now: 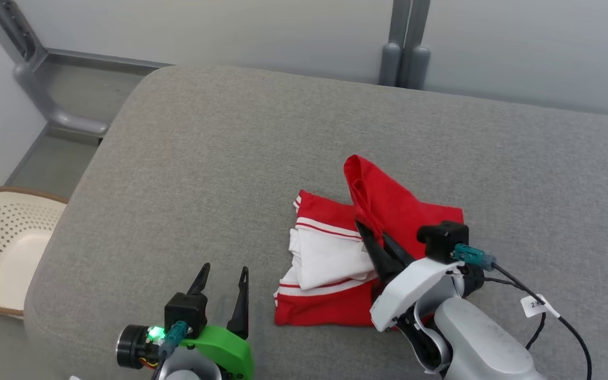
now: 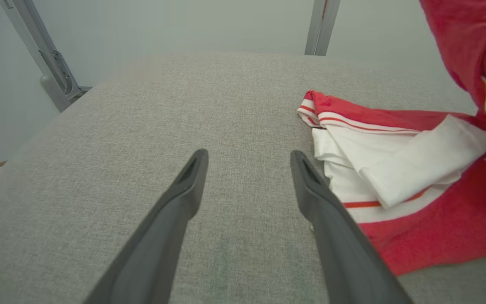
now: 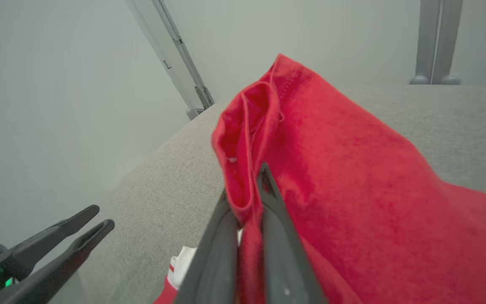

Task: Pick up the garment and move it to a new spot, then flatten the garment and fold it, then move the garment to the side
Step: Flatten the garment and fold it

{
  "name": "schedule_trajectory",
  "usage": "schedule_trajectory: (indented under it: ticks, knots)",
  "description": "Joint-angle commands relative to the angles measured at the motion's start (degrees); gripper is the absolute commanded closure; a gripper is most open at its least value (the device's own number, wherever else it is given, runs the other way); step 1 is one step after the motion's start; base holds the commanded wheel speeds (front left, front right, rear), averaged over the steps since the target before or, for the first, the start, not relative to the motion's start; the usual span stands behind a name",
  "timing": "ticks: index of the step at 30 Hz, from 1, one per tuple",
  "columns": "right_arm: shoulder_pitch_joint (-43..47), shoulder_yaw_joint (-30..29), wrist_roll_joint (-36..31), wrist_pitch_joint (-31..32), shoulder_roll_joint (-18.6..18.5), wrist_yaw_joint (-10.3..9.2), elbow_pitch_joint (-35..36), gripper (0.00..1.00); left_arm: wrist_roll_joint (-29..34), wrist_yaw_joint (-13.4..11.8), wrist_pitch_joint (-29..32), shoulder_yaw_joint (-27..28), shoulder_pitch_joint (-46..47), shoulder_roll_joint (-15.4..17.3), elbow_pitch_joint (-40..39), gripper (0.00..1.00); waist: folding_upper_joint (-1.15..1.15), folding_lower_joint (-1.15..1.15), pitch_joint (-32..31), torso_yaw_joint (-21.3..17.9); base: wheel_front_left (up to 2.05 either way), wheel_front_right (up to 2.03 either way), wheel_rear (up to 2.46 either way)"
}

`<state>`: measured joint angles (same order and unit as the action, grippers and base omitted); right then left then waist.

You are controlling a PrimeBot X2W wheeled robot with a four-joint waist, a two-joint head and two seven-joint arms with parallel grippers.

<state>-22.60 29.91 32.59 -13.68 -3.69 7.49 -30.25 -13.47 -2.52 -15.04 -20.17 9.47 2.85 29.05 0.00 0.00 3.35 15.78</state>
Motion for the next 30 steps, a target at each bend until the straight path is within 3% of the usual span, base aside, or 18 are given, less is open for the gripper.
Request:
schedule_trajectory:
  ticks: [1,7,8,9,10,14,24,30]
  knots:
    - [-1.3,1.1,0.4,0.2,0.1,-0.02,-1.4,1.00,-0.2,0.0,-0.1,-0.5,1.2,0.1,0.4,0.00,0.00,0.00,0.3,4.3,0.00,0.00,0.00]
    - [-3.8,2.8,1.0,-0.8,0.6,-0.02,-7.5,1.00,-1.3,0.0,-0.1,-2.9,2.3,0.1,1.5,0.00,0.00,0.00,0.7,8.7,0.00,0.00,0.00]
    - [-4.0,3.3,1.7,-1.0,0.7,-0.02,-8.0,0.88,-1.3,-0.2,-0.1,-3.1,2.3,0.1,1.7,0.00,0.00,0.00,0.8,9.0,0.00,0.00,0.00]
    - [-4.2,4.2,2.6,-1.1,0.7,-0.01,-8.3,0.35,-1.4,-0.4,-0.1,-3.3,2.3,0.1,2.0,0.00,0.00,0.00,0.8,9.3,0.00,0.00,0.00]
    - [-4.5,4.7,3.5,-1.2,0.8,-0.01,-8.2,0.00,-1.6,-0.5,-0.1,-3.4,2.4,0.1,2.1,0.00,0.00,0.00,0.8,9.4,0.00,0.00,0.00]
    - [-5.2,4.0,4.2,-1.5,0.5,-0.03,-8.5,0.00,-1.4,-1.1,-0.1,-2.6,2.3,0.1,2.2,0.00,0.00,0.00,0.9,8.3,0.00,0.00,0.00]
    - [1.1,-18.1,-10.8,-1.5,0.7,-0.01,-4.0,0.00,0.0,-1.7,-0.1,0.3,2.1,0.1,1.0,0.00,0.00,0.00,0.4,0.0,0.00,0.00,0.00]
    - [5.6,-26.2,-16.2,-1.5,0.7,-0.01,-1.2,0.00,1.4,-2.1,-0.1,3.0,1.1,0.1,0.0,0.00,0.00,0.00,-0.3,-5.7,0.00,0.00,0.00]
